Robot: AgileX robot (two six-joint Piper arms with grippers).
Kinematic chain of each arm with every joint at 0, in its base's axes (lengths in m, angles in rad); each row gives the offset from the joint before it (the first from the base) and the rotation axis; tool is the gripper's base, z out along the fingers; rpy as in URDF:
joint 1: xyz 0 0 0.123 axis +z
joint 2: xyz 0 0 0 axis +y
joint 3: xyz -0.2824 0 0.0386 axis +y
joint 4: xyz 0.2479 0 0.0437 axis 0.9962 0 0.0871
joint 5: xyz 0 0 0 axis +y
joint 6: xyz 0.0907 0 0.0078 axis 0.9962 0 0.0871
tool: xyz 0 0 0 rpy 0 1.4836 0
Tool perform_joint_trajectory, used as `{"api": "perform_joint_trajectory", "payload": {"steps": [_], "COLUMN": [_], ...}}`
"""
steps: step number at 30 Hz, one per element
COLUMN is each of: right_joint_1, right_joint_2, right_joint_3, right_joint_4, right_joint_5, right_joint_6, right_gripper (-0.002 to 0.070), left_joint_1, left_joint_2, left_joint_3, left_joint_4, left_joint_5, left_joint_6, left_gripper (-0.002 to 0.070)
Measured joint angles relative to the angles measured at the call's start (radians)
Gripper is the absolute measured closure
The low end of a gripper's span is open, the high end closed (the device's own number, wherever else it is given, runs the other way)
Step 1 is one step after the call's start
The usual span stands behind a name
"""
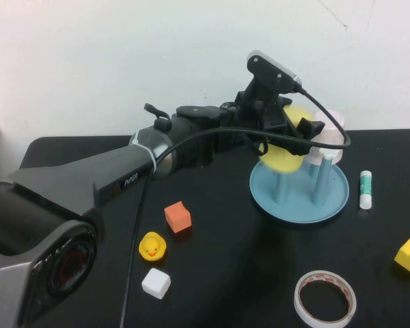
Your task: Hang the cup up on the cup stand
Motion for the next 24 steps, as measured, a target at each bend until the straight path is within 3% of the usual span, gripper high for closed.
{"api": "perform_joint_trajectory", "payload": {"steps": [8, 11, 14, 15, 18, 21, 24], "right_joint_1": [0.0, 0.0, 0.0, 0.0, 0.0, 0.0, 0.0], "right_joint_2": [0.0, 0.0, 0.0, 0.0, 0.0, 0.0, 0.0], "right_joint_3": [0.0, 0.0, 0.0, 0.0, 0.0, 0.005, 0.006], "right_joint_4": [0.0, 0.0, 0.0, 0.0, 0.004, 0.006, 0.008], "right_joint_5": [0.0, 0.0, 0.0, 0.0, -0.005, -0.03, -0.035], "right_joint_6": [0.0, 0.0, 0.002, 0.004, 0.006, 0.005, 0.005], "right_gripper": [0.0676, 0.0676, 0.0676, 0.0676, 0.0676, 0.0676, 0.0676], "left_joint_1": [0.0, 0.0, 0.0, 0.0, 0.0, -0.002, -0.002], "left_joint_2": [-0.005, -0.036, -0.09, -0.144, -0.236, -0.33, -0.437], "left_joint_3": [0.0, 0.0, 0.0, 0.0, 0.0, 0.0, 0.0], "left_joint_4": [0.0, 0.0, 0.099, 0.199, 0.332, 0.45, 0.568], "left_joint_5": [0.0, -0.008, -0.045, -0.055, -0.047, -0.013, 0.038], "left_joint_6": [0.0, 0.003, 0.003, -0.018, -0.061, -0.132, -0.221], "left_gripper": [0.0071, 0.0099, 0.021, 0.033, 0.0493, 0.057, 0.0595]}}
